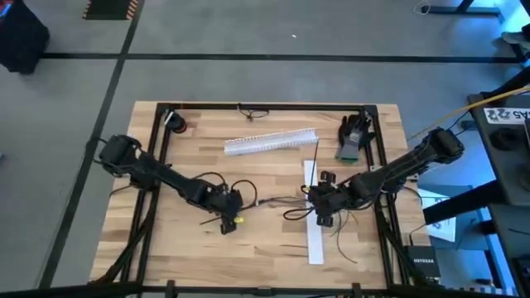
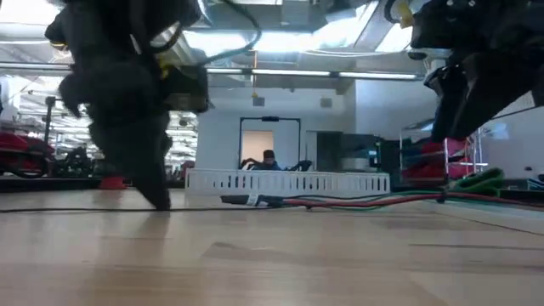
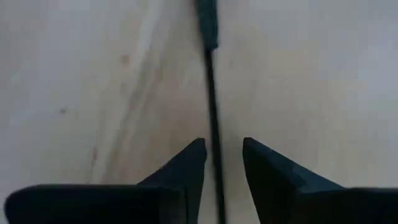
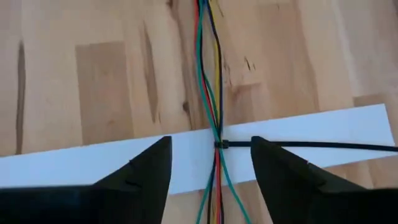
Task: Ziptie cables
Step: Wrap the right black zip-tie around the cable wires, then wrap the black zip-tie around the cable wires
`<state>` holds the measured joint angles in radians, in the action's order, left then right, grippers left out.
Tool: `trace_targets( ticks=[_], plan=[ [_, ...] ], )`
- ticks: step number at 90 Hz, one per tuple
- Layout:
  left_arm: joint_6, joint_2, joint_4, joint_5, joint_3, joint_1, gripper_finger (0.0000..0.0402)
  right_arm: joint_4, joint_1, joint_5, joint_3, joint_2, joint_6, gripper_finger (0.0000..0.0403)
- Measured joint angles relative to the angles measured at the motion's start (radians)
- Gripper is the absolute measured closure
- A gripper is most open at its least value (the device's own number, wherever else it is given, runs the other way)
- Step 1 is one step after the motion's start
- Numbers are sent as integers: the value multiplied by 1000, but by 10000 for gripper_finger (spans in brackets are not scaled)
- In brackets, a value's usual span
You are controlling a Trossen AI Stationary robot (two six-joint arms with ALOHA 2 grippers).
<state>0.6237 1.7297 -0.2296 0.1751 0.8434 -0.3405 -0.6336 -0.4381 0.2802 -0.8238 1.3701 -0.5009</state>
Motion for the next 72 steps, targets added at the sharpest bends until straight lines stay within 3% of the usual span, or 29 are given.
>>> trace_targets(
  ticks=[9,21,30,57,64,72],
  plan=[
    [0,22,-23,5,4,-5,323,0,-1,-1,0,0,1,191],
    [25,24,-118,11,9,-19,386,-3,-1,-1,0,0,-14,191],
    [100,19,-189,15,10,-39,395,-8,-1,7,0,0,-14,191],
    [659,-84,-465,-21,32,-150,401,-69,-1,4,0,0,-44,191],
    [768,-117,-459,-26,27,-165,401,-70,-1,11,0,0,-44,191],
    [788,-160,-339,-17,33,-168,401,-65,0,24,0,0,-39,191]
  ],
)
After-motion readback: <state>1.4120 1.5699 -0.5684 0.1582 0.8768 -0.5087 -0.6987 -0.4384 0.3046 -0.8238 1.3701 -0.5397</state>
